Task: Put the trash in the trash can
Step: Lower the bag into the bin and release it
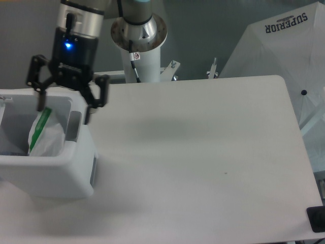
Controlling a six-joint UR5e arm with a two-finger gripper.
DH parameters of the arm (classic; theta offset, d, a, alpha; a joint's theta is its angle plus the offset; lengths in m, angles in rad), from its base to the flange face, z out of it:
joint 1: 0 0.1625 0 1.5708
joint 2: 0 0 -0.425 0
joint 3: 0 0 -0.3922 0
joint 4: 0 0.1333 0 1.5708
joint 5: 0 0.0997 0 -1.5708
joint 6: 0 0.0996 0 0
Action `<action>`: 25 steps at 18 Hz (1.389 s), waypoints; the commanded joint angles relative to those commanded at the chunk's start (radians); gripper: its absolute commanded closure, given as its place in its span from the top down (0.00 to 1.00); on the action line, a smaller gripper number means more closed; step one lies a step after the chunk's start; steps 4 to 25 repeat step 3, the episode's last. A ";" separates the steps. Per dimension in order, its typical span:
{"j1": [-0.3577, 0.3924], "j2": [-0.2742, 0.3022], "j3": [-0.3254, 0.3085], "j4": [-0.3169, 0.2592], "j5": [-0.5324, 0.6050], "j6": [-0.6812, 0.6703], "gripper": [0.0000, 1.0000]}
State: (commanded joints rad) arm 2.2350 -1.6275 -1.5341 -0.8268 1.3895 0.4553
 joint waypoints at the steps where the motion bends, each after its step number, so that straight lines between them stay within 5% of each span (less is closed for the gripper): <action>1: 0.008 -0.002 0.000 -0.005 0.020 0.026 1.00; 25: 0.015 -0.003 -0.007 -0.021 0.054 0.060 1.00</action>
